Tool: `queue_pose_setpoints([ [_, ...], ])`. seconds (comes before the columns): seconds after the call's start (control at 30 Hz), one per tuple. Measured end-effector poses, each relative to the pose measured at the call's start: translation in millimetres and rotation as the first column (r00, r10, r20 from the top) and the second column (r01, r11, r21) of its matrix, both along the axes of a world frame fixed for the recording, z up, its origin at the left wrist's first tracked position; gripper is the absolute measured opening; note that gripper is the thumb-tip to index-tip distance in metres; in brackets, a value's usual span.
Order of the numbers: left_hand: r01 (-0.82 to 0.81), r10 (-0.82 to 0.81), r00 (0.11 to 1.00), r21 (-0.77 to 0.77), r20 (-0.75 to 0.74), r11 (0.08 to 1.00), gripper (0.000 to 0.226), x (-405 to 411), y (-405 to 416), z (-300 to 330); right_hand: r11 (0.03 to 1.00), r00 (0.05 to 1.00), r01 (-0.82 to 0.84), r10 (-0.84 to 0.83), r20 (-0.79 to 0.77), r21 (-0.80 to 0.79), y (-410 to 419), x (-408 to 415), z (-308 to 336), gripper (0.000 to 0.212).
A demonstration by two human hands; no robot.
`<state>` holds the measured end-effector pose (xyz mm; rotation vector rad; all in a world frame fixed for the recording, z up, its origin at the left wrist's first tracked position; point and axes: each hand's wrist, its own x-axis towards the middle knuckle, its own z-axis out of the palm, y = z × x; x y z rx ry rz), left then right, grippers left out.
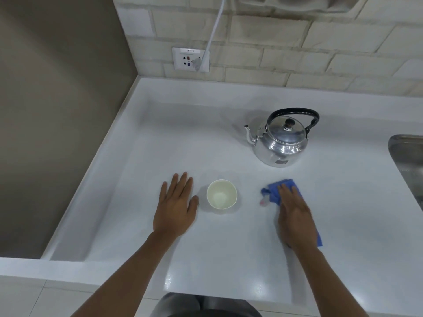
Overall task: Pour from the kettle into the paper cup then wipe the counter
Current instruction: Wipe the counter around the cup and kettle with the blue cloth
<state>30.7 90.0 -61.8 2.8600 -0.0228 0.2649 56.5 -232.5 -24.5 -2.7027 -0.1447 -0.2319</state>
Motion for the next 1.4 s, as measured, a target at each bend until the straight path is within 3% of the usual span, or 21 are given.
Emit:
queue_pose_setpoints([
  [0.13,0.06,-0.06,0.998,0.023,0.024,0.998,0.055,-7.8,-2.0,-1.5,0.988,0.986,0.134,-0.141,-0.094,-0.074,15.1,28.5,-2.5,0.056],
  [0.27,0.083,-0.083,0.997,0.051,-0.007,0.995,0.057,-9.7,1.3,-0.8,0.999,0.995,-0.003,-0.003,-0.1,-0.055,52.4,3.5,-7.5,0.062],
  [0.4,0.096,-0.095,0.995,0.053,-0.02,0.994,0.059,-15.7,3.3,-0.5,0.991,0.991,-0.124,0.121,-0.055,-0.05,30.2,-36.8,-10.2,0.061],
  [0.53,0.086,-0.084,0.996,0.043,-0.041,0.995,0.061,-25.6,2.7,0.1,0.996,0.996,0.088,-0.088,-0.012,-0.007,2.1,0.6,2.0,0.045],
  [0.63,0.083,-0.081,0.995,0.041,-0.053,0.996,0.062,-31.3,1.3,0.3,0.981,0.98,0.174,-0.18,-0.078,-0.079,9.8,30.1,-1.4,0.06],
  [0.8,0.092,-0.09,0.994,0.046,-0.056,0.995,0.064,-34.0,2.9,2.4,0.998,0.998,0.034,-0.036,-0.047,-0.044,56.7,-1.2,-9.4,0.056],
  [0.9,0.099,-0.097,0.994,0.036,-0.048,0.994,0.065,-35.6,5.0,2.5,0.996,0.997,-0.065,0.061,-0.053,-0.058,39.1,-38.5,-14.4,0.058],
  [1.07,0.072,-0.071,0.995,0.027,-0.065,0.997,0.065,-38.4,1.6,5.6,0.985,0.984,0.173,-0.174,-0.025,-0.029,-12.5,-4.3,-8.1,0.046],
  [1.17,0.066,-0.064,0.995,0.026,-0.076,0.997,0.065,-38.8,-0.3,6.3,0.977,0.977,0.213,-0.213,-0.012,-0.03,-6.0,28.4,-1.4,0.04],
  [1.3,0.065,-0.062,0.996,0.036,-0.069,0.997,0.065,-39.1,0.6,5.9,0.984,0.984,0.176,-0.176,0.023,-0.019,30.7,19.4,-5.6,0.048],
  [1.4,0.068,-0.066,0.996,0.044,-0.058,0.997,0.065,-40.3,0.4,5.6,0.999,1.0,0.016,-0.016,-0.013,-0.038,50.3,-32.6,-14.9,0.053],
])
